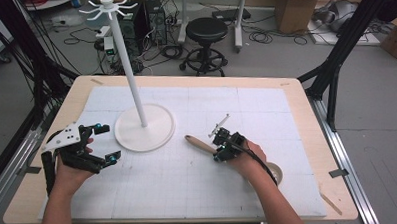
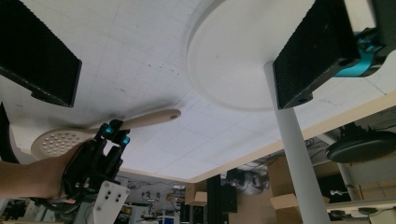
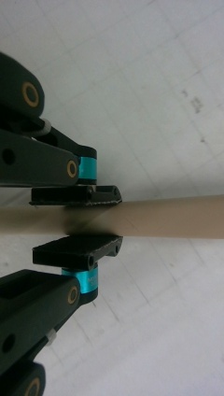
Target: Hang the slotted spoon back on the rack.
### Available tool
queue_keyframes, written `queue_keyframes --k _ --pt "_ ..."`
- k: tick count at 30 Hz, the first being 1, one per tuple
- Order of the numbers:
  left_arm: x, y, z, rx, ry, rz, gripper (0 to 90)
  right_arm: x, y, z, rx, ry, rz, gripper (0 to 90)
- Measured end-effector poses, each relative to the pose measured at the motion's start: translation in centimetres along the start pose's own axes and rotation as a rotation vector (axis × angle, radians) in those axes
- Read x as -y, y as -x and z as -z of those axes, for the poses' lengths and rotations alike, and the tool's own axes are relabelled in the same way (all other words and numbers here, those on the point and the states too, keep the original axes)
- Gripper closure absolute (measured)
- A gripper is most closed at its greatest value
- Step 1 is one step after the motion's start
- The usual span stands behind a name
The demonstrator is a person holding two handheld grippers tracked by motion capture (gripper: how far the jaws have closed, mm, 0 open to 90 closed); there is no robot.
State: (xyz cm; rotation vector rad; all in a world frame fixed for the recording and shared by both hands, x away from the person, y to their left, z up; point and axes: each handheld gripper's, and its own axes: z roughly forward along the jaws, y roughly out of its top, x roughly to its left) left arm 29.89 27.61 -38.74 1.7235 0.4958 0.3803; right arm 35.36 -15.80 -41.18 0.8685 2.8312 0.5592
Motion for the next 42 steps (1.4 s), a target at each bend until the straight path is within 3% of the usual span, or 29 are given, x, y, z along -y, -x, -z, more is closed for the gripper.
queue_keyframes --k 1,2,3,6,7,12,13,14,19,28,42 --pt "0.0 0.0 0.1 -0.001 0.004 0.0 1.7 0.0 0.0 0.4 0.0 0.025 -0.005 75.5" --pt "-0.1 0.0 0.1 -0.003 0.009 0.001 1.6 0.0 0.2 1.6 -0.018 0.085 -0.013 75.5" --pt "-0.1 0.0 0.2 -0.004 0.011 0.002 1.6 0.0 0.2 1.6 -0.018 0.085 -0.013 75.5" --pt "-0.1 -0.1 0.2 -0.005 0.01 0.004 1.6 -0.2 0.4 3.6 -0.033 0.171 -0.002 75.5" --pt "-0.1 -0.1 0.2 -0.002 0.009 0.002 1.6 -0.5 0.5 5.0 -0.027 0.215 -0.003 75.6" --pt "-0.1 0.0 0.1 -0.003 0.009 -0.001 1.6 -0.8 0.9 6.9 -0.035 0.284 -0.014 75.6" --pt "-0.2 0.0 0.2 -0.004 0.01 0.0 1.7 -1.0 1.1 7.7 -0.042 0.326 -0.017 75.6" --pt "-0.2 0.0 0.3 -0.005 0.011 -0.001 1.7 -1.0 1.1 7.7 -0.042 0.326 -0.017 75.6" --pt "-0.3 0.0 0.4 -0.005 0.018 -0.002 1.7 -1.4 1.6 9.7 -0.076 0.447 -0.02 75.7" --pt "-0.3 0.0 0.4 -0.004 0.015 -0.003 1.7 -2.8 1.7 11.6 -0.085 0.509 0.0 75.6" --pt "-0.3 0.0 0.4 -0.001 0.017 -0.002 1.6 -7.4 2.1 15.4 -0.063 0.553 0.058 75.6"
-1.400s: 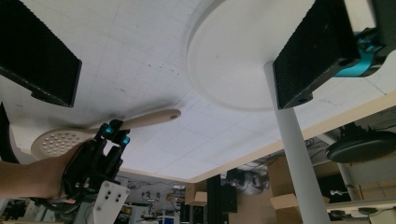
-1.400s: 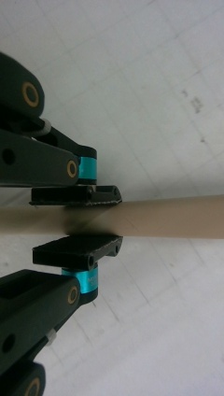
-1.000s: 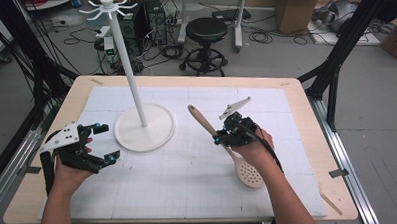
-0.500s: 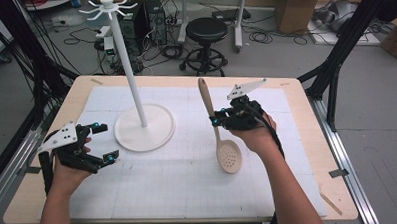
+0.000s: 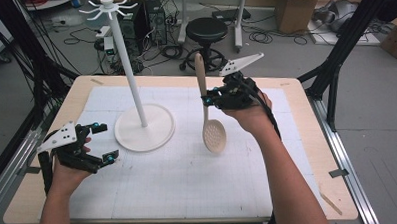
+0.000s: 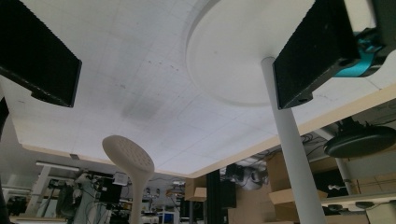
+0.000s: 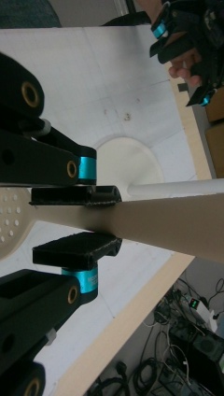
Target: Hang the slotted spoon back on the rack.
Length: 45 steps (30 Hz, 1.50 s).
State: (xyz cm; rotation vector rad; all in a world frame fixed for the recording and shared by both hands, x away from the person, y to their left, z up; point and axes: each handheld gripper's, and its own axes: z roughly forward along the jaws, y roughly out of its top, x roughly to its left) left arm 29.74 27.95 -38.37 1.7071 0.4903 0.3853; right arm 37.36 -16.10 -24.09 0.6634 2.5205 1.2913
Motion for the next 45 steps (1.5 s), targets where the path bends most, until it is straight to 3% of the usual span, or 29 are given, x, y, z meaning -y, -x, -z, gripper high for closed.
queue_keyframes --k 9,15,22,33,45 --pt "0.0 0.0 0.1 -0.002 0.006 0.003 1.7 -4.2 0.3 0.0 -0.003 0.011 0.044 75.6" --pt "-0.1 0.0 0.1 -0.001 0.01 0.002 1.6 -7.2 -0.4 -0.4 -0.011 0.018 0.079 75.5" --pt "-0.2 0.0 0.2 -0.003 0.016 -0.001 1.6 -8.8 -1.0 -1.5 -0.02 -0.004 0.103 75.5" --pt "-0.2 0.1 0.2 0.0 0.013 -0.004 1.6 -11.1 -1.2 -2.5 -0.022 0.004 0.106 75.5" --pt "-0.2 0.1 0.2 0.003 0.015 -0.006 1.7 -13.6 -2.0 -4.1 -0.009 -0.046 0.126 75.5"
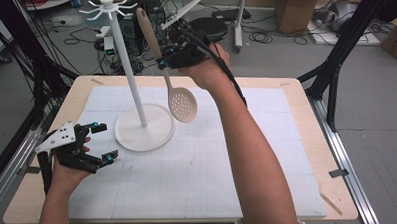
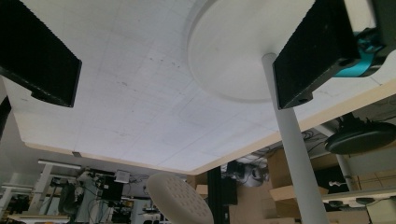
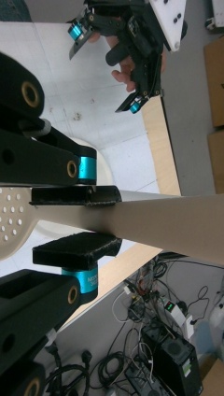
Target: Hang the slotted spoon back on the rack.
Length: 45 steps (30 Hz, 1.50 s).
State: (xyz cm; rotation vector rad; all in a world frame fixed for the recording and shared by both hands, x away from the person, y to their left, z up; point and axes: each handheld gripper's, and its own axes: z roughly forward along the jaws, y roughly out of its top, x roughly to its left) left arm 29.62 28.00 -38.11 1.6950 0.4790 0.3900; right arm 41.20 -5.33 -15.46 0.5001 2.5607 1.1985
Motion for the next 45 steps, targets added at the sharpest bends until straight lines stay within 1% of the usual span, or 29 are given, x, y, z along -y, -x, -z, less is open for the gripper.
queue_keyframes --k 4,8,10,12,15,22,23,29,31,32,36,37,38,39,40,41,45 --pt "0.0 0.0 0.1 0.0 0.008 0.002 1.7 -0.8 -0.2 -0.9 0.006 -0.025 0.007 75.5" --pt "-0.1 0.0 0.1 0.001 0.009 0.001 1.6 -1.0 -0.3 -1.3 0.012 -0.037 0.016 75.5" --pt "-0.1 0.0 0.1 0.001 0.01 0.002 1.6 -1.1 -0.2 -1.7 0.018 -0.052 0.009 75.5" --pt "-0.1 0.0 0.1 0.002 0.011 0.002 1.6 -1.1 -0.1 -1.7 0.02 -0.052 0.013 75.5" --pt "-0.1 -0.1 0.2 0.002 0.014 0.003 1.7 -1.2 0.1 -1.8 0.018 -0.051 0.001 75.5" --pt "-0.1 0.0 0.3 0.0 0.017 0.003 1.6 -1.5 0.0 -2.5 0.009 -0.054 -0.007 75.5" --pt "-0.1 -0.1 0.3 0.001 0.017 0.003 1.6 -1.6 0.1 -2.6 0.015 -0.052 -0.002 75.5" --pt "-0.1 0.0 0.4 0.001 0.02 0.004 1.7 -2.0 0.3 -3.1 0.014 -0.061 -0.011 75.4" --pt "-0.1 0.0 0.3 0.002 0.019 0.004 1.6 -2.1 0.5 -3.3 0.014 -0.056 -0.012 75.4" --pt "-0.1 -0.1 0.3 0.002 0.019 0.003 1.6 -2.3 0.5 -3.4 0.008 -0.054 -0.021 75.4" --pt "-0.1 -0.1 0.4 0.002 0.022 0.005 1.6 -2.3 0.7 -3.8 0.006 -0.063 -0.026 75.0" --pt "-0.1 -0.1 0.4 0.003 0.022 0.006 1.7 -2.1 0.8 -4.1 -0.001 -0.075 -0.043 65.9" --pt "-0.1 -0.2 0.4 0.002 0.022 0.005 1.7 -2.1 0.8 -4.1 -0.001 -0.075 -0.043 65.9" --pt "-0.1 -0.1 0.4 0.001 0.02 0.004 1.7 -2.0 0.8 -4.2 -0.004 -0.071 -0.054 58.6" --pt "-0.1 -0.1 0.4 0.002 0.022 0.007 1.6 -1.9 0.8 -4.3 0.018 -0.071 -0.058 53.7" --pt "-0.1 -0.1 0.4 0.003 0.02 0.008 1.6 -1.9 0.8 -4.3 0.021 -0.066 -0.058 48.8" --pt "-0.1 -0.1 0.3 0.005 0.014 0.004 1.6 -1.4 0.9 -3.7 0.02 -0.046 -0.059 46.3"
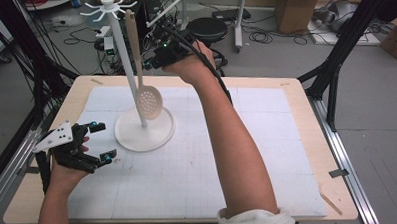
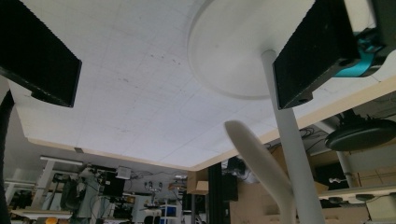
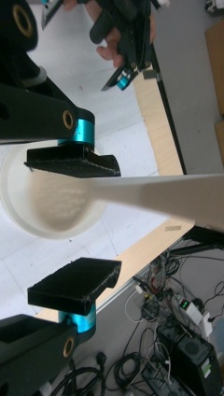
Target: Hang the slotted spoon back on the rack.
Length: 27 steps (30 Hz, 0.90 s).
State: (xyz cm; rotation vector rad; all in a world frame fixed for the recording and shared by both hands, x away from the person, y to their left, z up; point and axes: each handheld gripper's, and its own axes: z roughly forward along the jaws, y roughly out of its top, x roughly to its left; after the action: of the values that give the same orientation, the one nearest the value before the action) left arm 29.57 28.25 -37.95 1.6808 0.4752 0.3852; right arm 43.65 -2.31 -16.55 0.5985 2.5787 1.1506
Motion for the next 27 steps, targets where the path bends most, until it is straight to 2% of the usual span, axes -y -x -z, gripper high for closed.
queue_keyframes --k 9,16,24,27 --pt "0.0 0.1 0.0 0.0 -0.006 -0.004 1.7 2.2 0.5 2.2 0.005 0.049 0.001 41.5" --pt "0.0 0.1 -0.2 0.002 -0.015 -0.008 1.6 4.7 0.6 4.3 -0.004 0.111 -0.002 40.1" --pt "-0.3 0.4 -0.5 0.008 -0.02 -0.022 1.6 6.9 0.2 6.1 -0.004 0.139 0.016 38.3" --pt "-0.3 0.4 -0.6 0.01 -0.03 -0.022 1.6 7.9 0.3 6.8 0.0 0.148 0.005 36.9"
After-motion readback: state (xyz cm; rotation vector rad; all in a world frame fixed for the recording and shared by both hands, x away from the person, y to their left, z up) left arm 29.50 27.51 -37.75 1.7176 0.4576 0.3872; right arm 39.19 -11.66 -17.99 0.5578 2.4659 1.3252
